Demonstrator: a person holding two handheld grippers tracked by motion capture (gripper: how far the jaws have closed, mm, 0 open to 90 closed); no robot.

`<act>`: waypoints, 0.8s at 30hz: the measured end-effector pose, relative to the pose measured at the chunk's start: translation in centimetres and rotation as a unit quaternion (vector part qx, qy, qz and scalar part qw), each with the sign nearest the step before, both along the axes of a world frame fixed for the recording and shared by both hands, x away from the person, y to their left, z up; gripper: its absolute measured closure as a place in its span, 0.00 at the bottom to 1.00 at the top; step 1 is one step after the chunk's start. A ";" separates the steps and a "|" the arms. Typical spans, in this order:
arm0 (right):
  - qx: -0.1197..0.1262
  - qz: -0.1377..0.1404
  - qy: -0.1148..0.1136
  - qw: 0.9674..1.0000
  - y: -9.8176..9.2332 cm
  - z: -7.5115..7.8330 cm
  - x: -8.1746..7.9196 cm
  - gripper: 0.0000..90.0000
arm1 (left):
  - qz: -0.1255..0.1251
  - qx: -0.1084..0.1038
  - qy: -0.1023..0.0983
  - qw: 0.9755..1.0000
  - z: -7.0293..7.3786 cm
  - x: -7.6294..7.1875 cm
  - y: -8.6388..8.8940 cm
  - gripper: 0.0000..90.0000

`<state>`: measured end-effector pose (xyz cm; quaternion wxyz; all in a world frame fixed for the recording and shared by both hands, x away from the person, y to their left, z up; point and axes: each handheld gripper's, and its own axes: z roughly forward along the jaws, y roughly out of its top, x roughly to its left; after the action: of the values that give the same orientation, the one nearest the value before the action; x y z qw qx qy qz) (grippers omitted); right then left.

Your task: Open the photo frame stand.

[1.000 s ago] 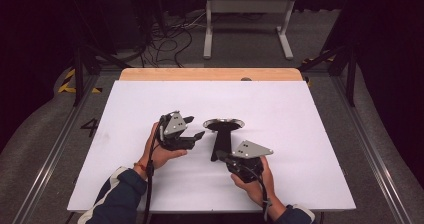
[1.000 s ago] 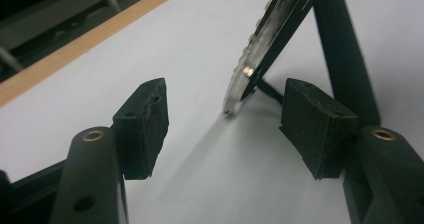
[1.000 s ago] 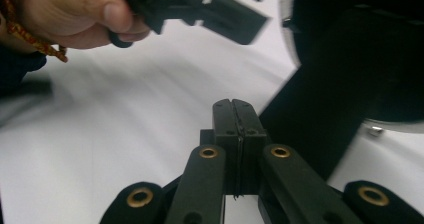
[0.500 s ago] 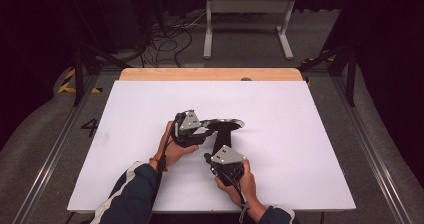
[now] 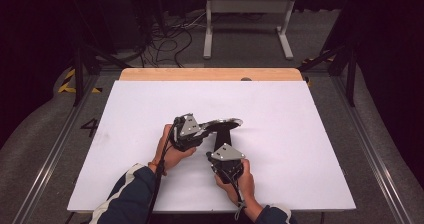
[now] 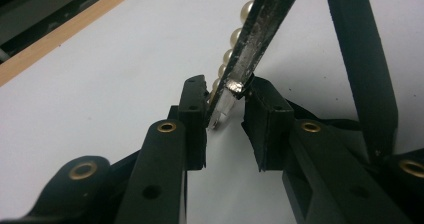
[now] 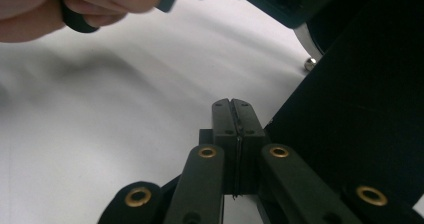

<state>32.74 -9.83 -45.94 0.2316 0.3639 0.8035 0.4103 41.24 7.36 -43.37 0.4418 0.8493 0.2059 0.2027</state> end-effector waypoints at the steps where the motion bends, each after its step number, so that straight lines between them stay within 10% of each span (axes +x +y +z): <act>1: 0.000 -0.002 0.004 1.000 -0.1 0.0 0.0 1.00 | -0.002 0.000 -0.002 1.000 0.0 -0.1 0.1 0.81; 24: 0.013 0.000 0.013 1.000 -1.8 0.4 0.1 1.00 | 0.015 0.009 -0.020 1.000 0.2 -0.7 0.0 0.77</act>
<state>32.87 -11.64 -45.52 0.2159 0.3726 0.8009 0.4161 40.49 7.41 -43.22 0.4352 0.8456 0.2082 0.2283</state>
